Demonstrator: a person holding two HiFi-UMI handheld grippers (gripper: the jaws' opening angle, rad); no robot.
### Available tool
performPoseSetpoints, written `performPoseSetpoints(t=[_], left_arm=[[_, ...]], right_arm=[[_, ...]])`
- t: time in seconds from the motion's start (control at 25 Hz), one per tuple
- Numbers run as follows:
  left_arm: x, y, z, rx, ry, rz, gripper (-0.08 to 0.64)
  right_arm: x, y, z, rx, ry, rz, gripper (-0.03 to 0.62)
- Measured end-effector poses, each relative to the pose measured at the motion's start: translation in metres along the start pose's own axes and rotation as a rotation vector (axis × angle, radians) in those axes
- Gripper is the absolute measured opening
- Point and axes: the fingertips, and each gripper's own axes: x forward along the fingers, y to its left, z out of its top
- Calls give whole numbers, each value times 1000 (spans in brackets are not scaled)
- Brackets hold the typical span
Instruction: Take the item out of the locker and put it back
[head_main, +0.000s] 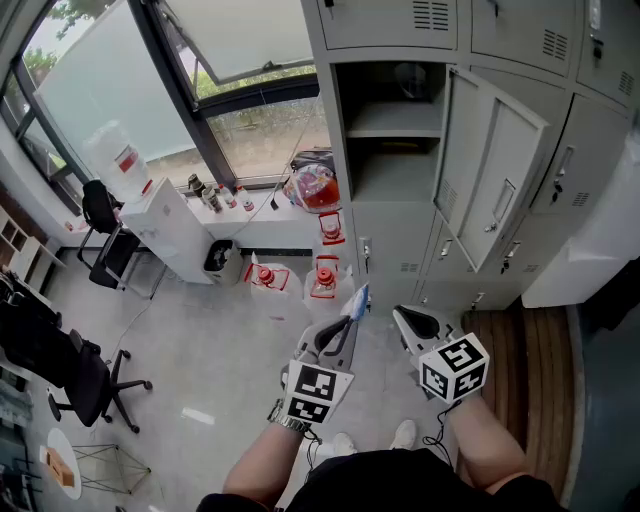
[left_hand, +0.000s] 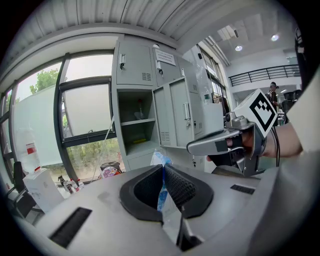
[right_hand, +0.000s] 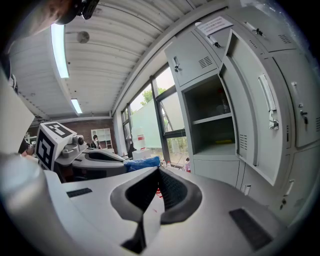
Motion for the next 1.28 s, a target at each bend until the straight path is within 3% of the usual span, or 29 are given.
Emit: performPoseSetpoints(t=[0.84,1.28], left_arm=[[49,-58,56,52,-31,72,23],[75,-57,85,122,-40,87,23]], right_arm=[[-59,-78,17,-30,-44,29,52],[-67,-101,28,-29,-77,24,52]])
